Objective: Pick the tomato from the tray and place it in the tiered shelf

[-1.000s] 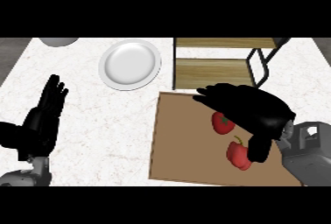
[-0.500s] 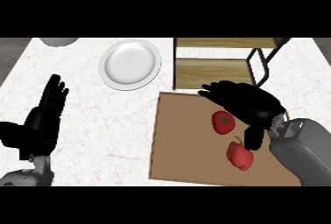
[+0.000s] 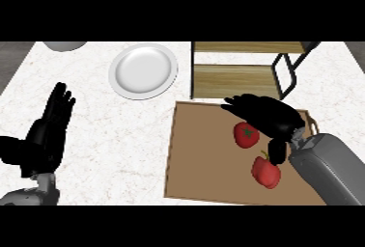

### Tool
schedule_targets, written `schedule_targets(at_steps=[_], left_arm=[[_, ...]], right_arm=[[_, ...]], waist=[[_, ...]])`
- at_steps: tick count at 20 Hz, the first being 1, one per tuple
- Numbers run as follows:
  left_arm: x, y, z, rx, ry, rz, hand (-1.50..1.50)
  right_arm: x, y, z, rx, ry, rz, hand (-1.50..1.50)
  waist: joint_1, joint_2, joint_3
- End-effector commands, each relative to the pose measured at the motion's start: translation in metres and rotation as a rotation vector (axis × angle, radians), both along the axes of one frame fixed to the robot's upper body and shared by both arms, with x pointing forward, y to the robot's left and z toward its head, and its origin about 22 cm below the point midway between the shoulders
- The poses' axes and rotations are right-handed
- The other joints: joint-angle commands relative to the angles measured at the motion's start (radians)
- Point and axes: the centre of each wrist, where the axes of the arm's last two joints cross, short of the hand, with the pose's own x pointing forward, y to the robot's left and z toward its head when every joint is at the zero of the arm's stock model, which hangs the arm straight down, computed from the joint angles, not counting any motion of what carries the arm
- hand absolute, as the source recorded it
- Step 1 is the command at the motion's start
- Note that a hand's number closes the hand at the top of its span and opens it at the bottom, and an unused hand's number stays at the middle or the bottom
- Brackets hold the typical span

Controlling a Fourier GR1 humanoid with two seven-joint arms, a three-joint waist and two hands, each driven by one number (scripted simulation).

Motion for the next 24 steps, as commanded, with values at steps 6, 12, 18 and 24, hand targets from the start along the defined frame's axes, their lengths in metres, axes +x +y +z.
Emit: schedule_targets(at_steps=[6,12,18,24], left_arm=[[-0.006,0.008,0.004,-0.001,-0.002,0.009,0.00],[0.000,0.012,0.005,-0.001,-0.007,0.000,0.00],[-0.006,0.006,-0.001,-0.006,0.017,-0.004,0.00],[0.004,0.002,0.003,0.007,0.002,-0.009,0.00]], right_arm=[[-0.001,0.016,-0.023,0.037,-0.003,0.032,-1.50],[0.012,0.001,-0.035,0.060,0.032,0.026,-1.50],[0.004,0.010,-0.050,-0.028,0.082,0.014,1.50],[0.011,0.010,-0.062,-0.026,-0.054,0.148,1.50]], waist=[[0.000,0.000,0.001],[-0.001,0.000,0.001],[-0.002,0.000,0.001],[0.001,0.001,0.001]])
